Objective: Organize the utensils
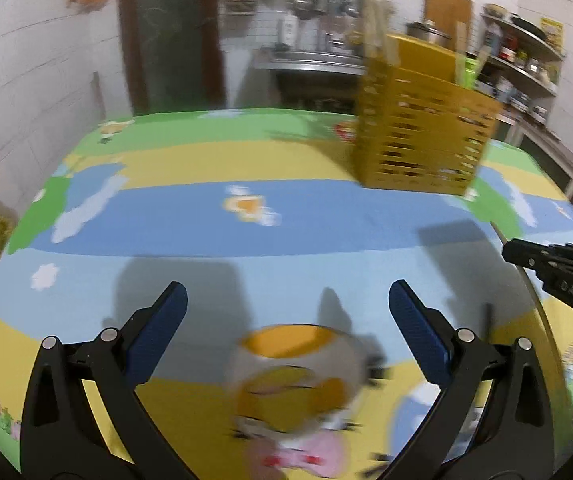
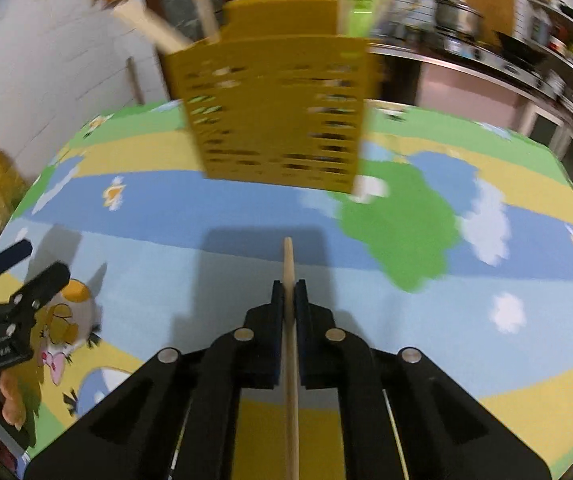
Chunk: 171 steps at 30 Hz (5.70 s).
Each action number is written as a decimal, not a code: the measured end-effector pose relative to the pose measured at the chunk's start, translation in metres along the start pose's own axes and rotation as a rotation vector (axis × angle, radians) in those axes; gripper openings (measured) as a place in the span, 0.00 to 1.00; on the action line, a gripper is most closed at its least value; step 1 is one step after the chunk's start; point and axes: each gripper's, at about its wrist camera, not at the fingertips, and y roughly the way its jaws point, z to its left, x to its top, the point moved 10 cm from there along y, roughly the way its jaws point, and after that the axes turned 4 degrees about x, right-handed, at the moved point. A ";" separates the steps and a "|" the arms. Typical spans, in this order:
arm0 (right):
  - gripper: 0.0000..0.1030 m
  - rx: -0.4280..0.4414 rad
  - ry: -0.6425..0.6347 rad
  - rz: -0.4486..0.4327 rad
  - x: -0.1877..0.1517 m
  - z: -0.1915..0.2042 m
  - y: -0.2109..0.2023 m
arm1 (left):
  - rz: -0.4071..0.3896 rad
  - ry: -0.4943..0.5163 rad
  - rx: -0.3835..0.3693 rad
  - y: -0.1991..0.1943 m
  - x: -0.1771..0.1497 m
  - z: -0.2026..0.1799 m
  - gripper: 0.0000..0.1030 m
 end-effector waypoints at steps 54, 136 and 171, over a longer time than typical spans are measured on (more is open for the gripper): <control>0.06 0.016 0.113 -0.188 -0.007 -0.025 -0.045 | 0.033 -0.035 -0.036 -0.009 0.022 -0.037 0.08; 0.59 -0.013 0.066 -0.745 0.199 -0.050 -0.093 | -0.550 -0.138 0.004 -0.035 0.236 -0.042 0.83; 0.95 -0.119 0.029 -0.573 -0.041 -0.013 -0.130 | -0.465 -0.025 0.093 -0.121 -0.026 -0.013 0.95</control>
